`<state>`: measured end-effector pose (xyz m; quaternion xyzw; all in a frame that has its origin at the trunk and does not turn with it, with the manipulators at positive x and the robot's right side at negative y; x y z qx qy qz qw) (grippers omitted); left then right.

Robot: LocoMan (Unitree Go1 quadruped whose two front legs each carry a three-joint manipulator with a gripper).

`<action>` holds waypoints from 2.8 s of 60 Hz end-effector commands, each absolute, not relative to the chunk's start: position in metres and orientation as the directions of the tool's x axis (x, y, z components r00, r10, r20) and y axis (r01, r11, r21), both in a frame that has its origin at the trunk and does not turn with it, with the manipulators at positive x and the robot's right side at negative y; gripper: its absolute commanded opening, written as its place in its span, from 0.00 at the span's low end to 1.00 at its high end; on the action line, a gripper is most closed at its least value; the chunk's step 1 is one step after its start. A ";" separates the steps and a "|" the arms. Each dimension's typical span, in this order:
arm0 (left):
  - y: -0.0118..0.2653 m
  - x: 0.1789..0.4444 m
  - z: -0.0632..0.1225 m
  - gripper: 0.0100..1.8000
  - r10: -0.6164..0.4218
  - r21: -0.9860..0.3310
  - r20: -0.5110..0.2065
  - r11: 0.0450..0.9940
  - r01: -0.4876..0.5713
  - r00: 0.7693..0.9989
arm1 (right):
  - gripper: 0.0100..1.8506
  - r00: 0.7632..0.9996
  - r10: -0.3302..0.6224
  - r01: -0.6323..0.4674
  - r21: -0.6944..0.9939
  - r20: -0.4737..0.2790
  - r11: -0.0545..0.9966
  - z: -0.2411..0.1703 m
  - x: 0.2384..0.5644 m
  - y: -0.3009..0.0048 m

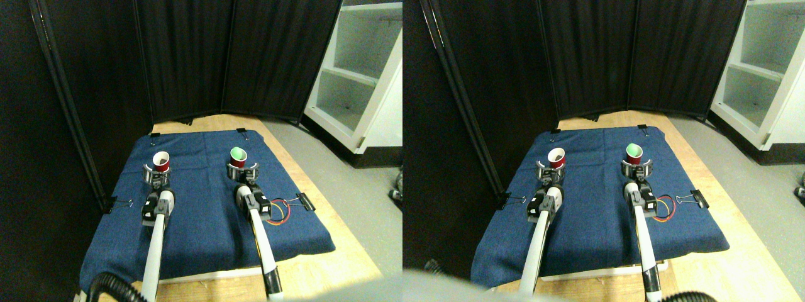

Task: Pour (bimanual)

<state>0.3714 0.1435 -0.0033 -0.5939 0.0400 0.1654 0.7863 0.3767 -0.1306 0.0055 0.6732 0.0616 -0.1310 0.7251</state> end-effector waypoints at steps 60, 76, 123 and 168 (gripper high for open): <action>0.141 0.398 -0.020 0.63 0.189 -0.934 -0.262 0.197 -0.298 0.946 | 0.50 0.944 -0.160 0.288 0.957 -0.287 -0.018 -0.007 0.386 -0.143; 0.138 0.405 -0.017 0.61 0.177 -0.941 -0.264 0.171 -0.294 0.948 | 0.52 0.938 -0.187 0.298 0.955 -0.293 -0.005 -0.007 0.395 -0.145; 0.137 0.412 -0.026 0.65 0.179 -0.943 -0.278 0.136 -0.304 0.944 | 0.56 0.928 -0.187 0.324 0.946 -0.323 -0.027 -0.013 0.416 -0.144; 0.137 0.430 -0.027 0.37 0.228 -0.956 -0.255 0.085 -0.280 0.940 | 0.48 0.918 -0.244 0.315 0.949 -0.312 -0.025 -0.013 0.421 -0.143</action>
